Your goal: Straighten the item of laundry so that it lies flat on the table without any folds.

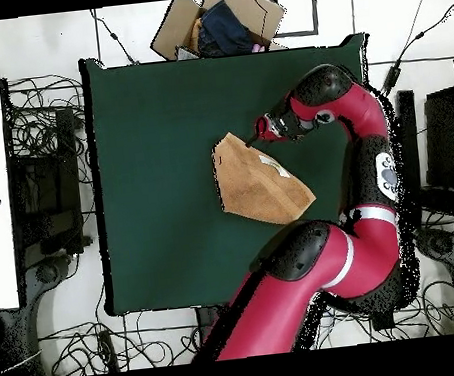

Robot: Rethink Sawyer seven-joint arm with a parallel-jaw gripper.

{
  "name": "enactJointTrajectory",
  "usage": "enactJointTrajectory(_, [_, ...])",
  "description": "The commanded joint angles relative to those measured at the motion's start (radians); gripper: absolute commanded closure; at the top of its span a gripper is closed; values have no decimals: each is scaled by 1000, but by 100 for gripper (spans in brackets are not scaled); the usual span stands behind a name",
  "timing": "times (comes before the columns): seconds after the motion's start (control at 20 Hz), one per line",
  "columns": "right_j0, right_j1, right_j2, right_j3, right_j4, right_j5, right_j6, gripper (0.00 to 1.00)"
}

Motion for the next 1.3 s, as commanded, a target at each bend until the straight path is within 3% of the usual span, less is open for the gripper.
enactJointTrajectory(0.05, [-4, 20, 91, 187, 23, -78, -147, 0])
enactJointTrajectory(0.9, [-58, -73, 137, 449, 58, -210, -134, 0])
enactJointTrajectory(1.3, [-75, -94, 151, 487, 32, -242, -130, 0])
